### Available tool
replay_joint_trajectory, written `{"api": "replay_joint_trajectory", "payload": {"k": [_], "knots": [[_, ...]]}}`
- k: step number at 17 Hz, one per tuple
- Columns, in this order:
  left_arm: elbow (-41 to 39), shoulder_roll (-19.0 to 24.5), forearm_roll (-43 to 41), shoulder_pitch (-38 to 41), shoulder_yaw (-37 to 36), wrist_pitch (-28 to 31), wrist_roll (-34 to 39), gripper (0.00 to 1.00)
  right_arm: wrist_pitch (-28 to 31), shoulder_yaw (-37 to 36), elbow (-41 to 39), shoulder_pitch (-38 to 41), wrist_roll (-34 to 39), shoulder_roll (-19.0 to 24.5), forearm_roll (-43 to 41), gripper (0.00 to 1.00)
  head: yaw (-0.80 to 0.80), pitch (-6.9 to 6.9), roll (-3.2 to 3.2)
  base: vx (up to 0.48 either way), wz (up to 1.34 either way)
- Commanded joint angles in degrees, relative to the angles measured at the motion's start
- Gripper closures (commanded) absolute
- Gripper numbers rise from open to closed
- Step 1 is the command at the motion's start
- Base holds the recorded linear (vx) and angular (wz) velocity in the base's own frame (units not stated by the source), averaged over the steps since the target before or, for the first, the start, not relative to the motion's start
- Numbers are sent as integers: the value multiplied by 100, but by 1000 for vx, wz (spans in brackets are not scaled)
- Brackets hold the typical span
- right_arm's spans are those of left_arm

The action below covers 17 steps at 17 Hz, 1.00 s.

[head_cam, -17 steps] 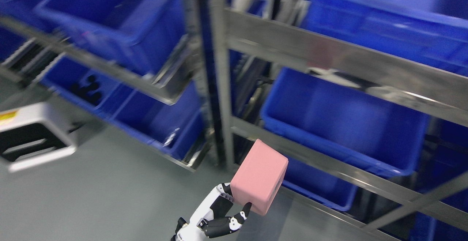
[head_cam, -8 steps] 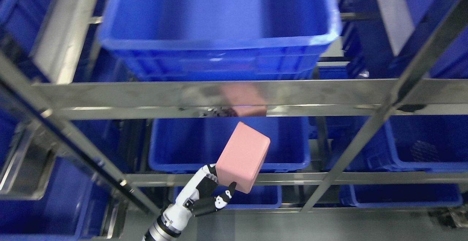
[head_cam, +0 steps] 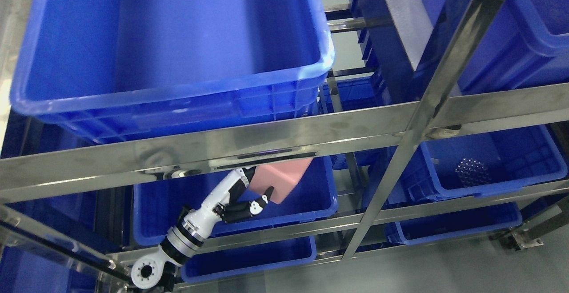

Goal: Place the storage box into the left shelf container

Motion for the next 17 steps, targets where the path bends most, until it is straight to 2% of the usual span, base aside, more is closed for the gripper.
{"api": "replay_joint_trajectory", "payload": {"k": [1,4,5,6,7,8,10,13,14,16,17], "knots": [[1210,101,-857,-754,1018,-1,50,97,-2,-27,-100,53,1,-100,9,0,0,0,0,47,-192],[1578,101,-1067,-1001,1185,-1,77,95,-2,-27,-100,53,1,-100,9,0,0,0,0,24,-83],[1728,101,-1181,-1027,1220,-1,129,90,-2,-27,-100,53,1,-100,9,0,0,0,0,13,-31],[1782,101,-1243,-1036,1229,-1,303,77,-2,-27,-100,53,1,-100,9,0,0,0,0,0,0],[1808,101,-1261,-1036,1186,-1,488,52,-2,-27,-100,53,1,-100,9,0,0,0,0,0,0],[1808,101,-1253,-1028,1151,-53,568,42,-2,-27,-100,53,1,-100,9,0,0,0,0,0,0],[1808,101,-1235,-1028,1046,-80,604,28,-2,-27,-100,53,1,-100,9,0,0,1,0,0,0],[1730,101,-1122,-1019,809,-228,665,15,-2,-27,-100,53,1,-100,9,0,0,4,0,0,0],[1677,101,-991,-993,703,-351,735,14,-2,-27,-100,53,1,-100,9,0,0,5,0,0,0],[1292,101,-491,-897,326,-414,1068,11,-2,-27,-100,53,1,-100,9,0,0,4,0,0,0],[933,101,-323,-704,107,-388,1427,5,-2,-27,-100,53,1,-100,9,0,0,4,0,0,0]]}}
